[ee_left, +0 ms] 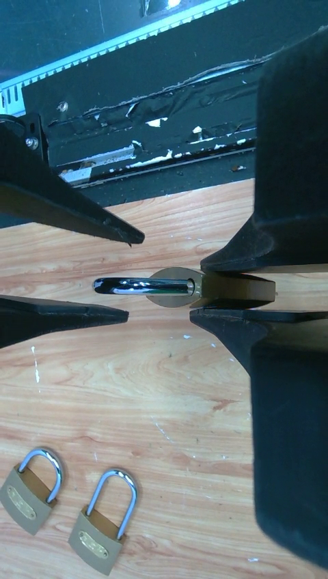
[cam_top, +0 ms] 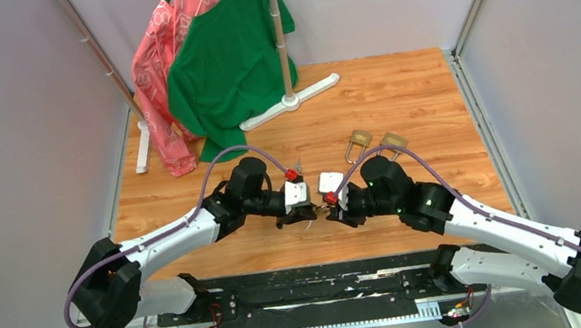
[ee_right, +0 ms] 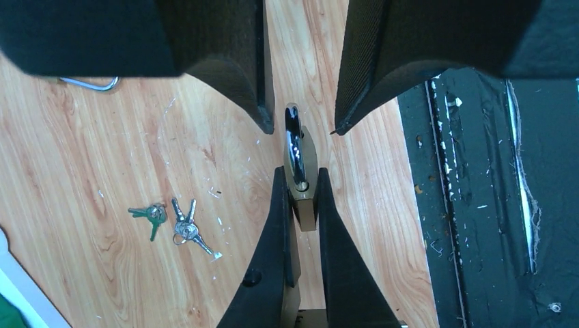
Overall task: Lock with the key
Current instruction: Lock the lock.
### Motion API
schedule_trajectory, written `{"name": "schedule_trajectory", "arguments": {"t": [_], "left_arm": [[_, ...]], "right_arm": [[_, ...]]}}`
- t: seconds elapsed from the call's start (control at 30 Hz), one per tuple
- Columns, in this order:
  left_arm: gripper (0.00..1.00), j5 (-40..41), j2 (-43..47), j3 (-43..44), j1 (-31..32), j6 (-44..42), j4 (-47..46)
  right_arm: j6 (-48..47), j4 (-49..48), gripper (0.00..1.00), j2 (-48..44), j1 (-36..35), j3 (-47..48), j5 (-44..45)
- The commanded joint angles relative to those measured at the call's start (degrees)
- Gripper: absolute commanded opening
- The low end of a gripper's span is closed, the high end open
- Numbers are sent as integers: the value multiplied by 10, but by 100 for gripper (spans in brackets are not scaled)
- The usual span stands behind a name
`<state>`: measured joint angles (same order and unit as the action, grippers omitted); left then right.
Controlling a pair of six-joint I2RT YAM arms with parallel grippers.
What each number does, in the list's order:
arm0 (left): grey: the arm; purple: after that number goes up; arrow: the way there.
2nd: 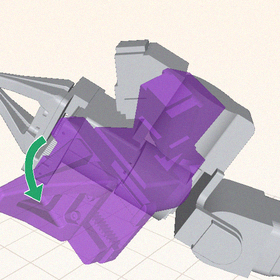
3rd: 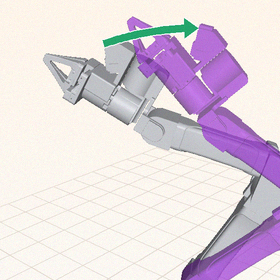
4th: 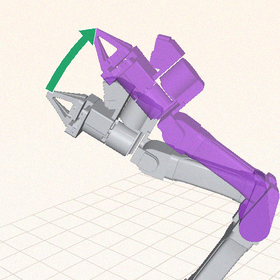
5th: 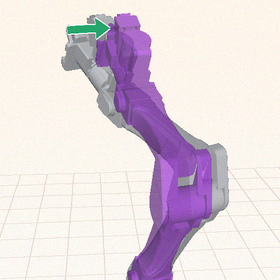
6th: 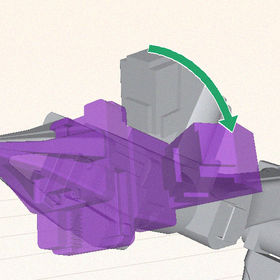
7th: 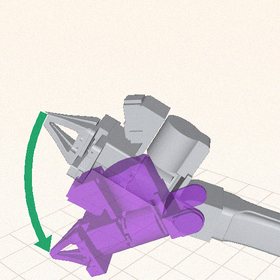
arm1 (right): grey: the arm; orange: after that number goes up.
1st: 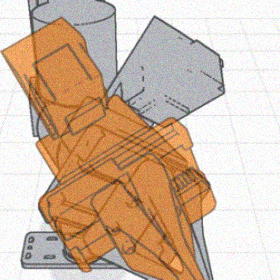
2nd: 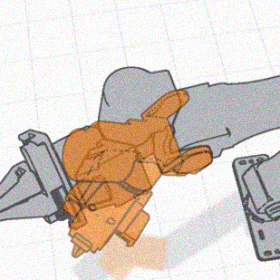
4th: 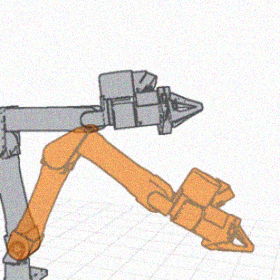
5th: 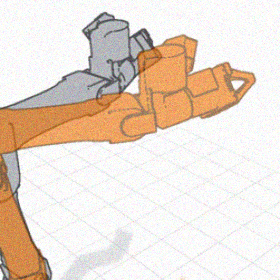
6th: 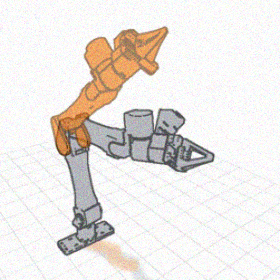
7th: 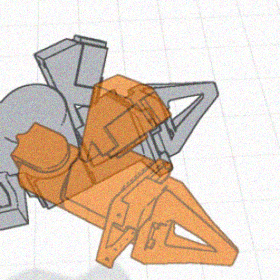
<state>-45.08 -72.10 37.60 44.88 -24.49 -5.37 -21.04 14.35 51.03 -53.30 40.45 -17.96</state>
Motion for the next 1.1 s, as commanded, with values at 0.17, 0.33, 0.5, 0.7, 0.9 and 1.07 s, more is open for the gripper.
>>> {"name": "schedule_trajectory", "arguments": {"t": [0.17, 0.33, 0.5, 0.7, 0.9, 1.07], "left_arm": [[0, -19, 9, 11, 9, -3, -19], [0, -14, 7, 14, 11, 1, -18], [0, -12, 9, 9, 12, 2, -18], [0, -12, 9, 8, 12, 4, -18], [0, -14, 7, 10, 13, 10, -19], [0, -18, 1, 12, 13, 18, -21]], "right_arm": [[8, -43, 28, 4, 22, 9, -40], [20, -62, 31, 19, 22, 3, -40], [16, -53, 28, 22, 22, -3, -38], [12, -29, 29, 12, 22, -1, -28], [15, -38, 1, 17, 22, -2, -37], [24, -39, 0, 10, 22, 4, -26]]}}
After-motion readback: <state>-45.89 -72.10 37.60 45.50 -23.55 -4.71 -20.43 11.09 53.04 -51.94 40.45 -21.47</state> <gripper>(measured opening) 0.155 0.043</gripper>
